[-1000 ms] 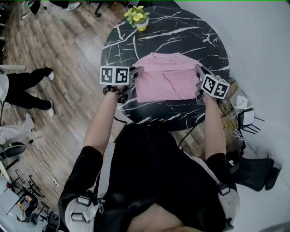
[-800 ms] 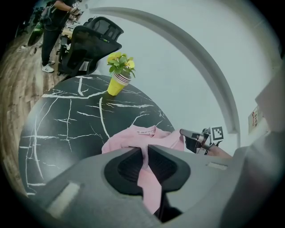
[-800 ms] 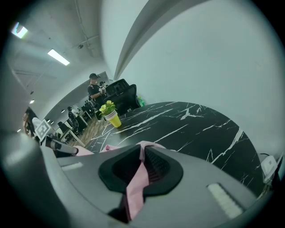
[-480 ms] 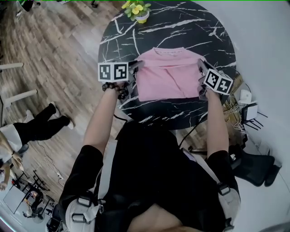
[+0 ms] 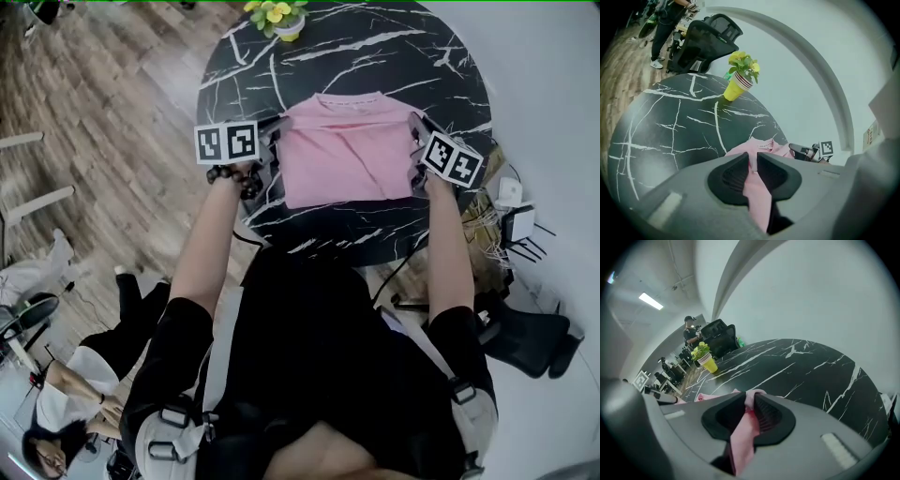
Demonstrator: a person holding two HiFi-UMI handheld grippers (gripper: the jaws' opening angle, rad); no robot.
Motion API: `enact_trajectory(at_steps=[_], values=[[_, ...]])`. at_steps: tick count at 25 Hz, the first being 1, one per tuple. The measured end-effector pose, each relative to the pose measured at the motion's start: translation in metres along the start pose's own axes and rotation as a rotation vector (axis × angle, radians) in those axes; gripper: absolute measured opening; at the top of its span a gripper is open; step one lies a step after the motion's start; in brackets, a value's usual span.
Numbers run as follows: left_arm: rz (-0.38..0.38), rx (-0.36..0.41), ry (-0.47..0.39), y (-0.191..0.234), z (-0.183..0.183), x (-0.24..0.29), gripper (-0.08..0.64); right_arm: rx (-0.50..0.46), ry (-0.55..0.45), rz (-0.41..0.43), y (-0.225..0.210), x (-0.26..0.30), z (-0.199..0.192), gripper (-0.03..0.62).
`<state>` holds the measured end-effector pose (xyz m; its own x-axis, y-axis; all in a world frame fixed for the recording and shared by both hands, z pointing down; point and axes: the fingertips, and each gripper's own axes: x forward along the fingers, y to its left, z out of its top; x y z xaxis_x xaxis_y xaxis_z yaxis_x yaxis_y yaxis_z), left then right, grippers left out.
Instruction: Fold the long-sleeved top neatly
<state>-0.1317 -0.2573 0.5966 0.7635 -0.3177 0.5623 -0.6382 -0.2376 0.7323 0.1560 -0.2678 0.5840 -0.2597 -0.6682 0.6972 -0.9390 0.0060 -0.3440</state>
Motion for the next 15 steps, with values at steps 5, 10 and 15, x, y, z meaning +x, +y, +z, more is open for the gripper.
enact_trajectory(at_steps=[5,10,15], values=[[0.005,0.010,-0.045,0.001,0.009,0.001,0.169,0.020,-0.025,0.020,0.000,-0.002,0.006,0.147],[0.065,-0.011,-0.132,0.016,0.025,-0.013,0.218,0.071,-0.041,0.021,-0.009,-0.007,0.004,0.146],[0.070,-0.002,-0.117,0.019,0.022,-0.021,0.218,0.062,-0.047,0.012,-0.012,-0.012,0.002,0.146]])
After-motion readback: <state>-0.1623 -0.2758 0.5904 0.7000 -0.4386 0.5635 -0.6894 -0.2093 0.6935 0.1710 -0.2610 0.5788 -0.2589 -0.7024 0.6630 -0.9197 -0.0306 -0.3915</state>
